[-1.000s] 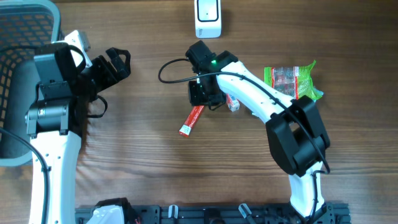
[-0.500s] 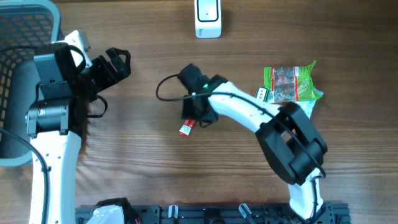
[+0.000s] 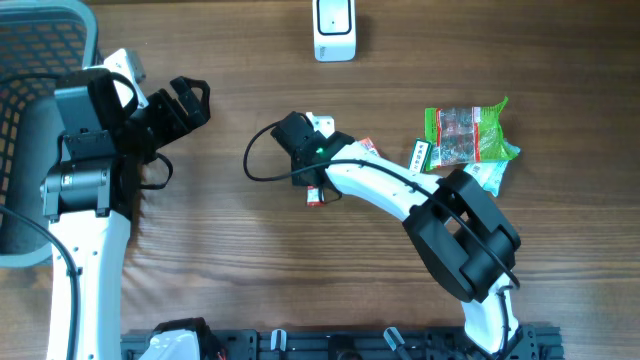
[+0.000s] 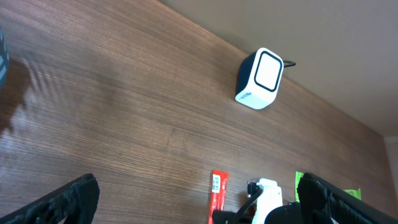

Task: Scan the item barcode
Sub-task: 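Lift the red stick and turn it upright in the right gripper, then carry the red stick up toward the white scanner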

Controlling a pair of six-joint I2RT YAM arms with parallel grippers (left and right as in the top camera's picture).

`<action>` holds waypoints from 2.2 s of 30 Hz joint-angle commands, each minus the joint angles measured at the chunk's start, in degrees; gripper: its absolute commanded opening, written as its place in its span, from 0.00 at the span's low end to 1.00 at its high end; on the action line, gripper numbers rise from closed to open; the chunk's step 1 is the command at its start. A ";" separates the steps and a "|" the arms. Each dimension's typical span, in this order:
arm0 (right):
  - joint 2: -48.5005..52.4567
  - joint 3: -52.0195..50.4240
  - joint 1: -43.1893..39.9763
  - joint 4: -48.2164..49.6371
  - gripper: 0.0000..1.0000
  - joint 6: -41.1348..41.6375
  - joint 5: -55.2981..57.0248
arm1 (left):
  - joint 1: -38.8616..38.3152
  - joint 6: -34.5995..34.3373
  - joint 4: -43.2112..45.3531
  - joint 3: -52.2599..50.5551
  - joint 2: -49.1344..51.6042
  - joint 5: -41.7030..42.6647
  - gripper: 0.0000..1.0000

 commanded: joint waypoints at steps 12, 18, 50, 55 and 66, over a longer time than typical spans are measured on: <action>-4.57 5.79 -0.55 -3.13 0.50 -17.03 -1.66 | 0.26 1.16 0.17 0.00 0.22 0.85 1.00; -4.90 3.93 -0.44 -9.31 0.40 -6.40 -5.51 | 0.26 1.16 0.17 0.00 0.22 0.85 1.00; -4.74 -8.13 -1.40 0.92 0.27 5.35 -11.50 | 0.26 1.16 0.17 0.00 0.22 0.85 1.00; -4.74 -10.36 -1.40 3.23 0.12 5.44 -11.45 | 0.26 1.16 0.17 0.00 0.22 0.85 1.00; -12.61 -9.38 -3.74 -0.28 0.04 -5.70 -10.40 | 0.26 1.16 0.17 0.00 0.22 0.85 1.00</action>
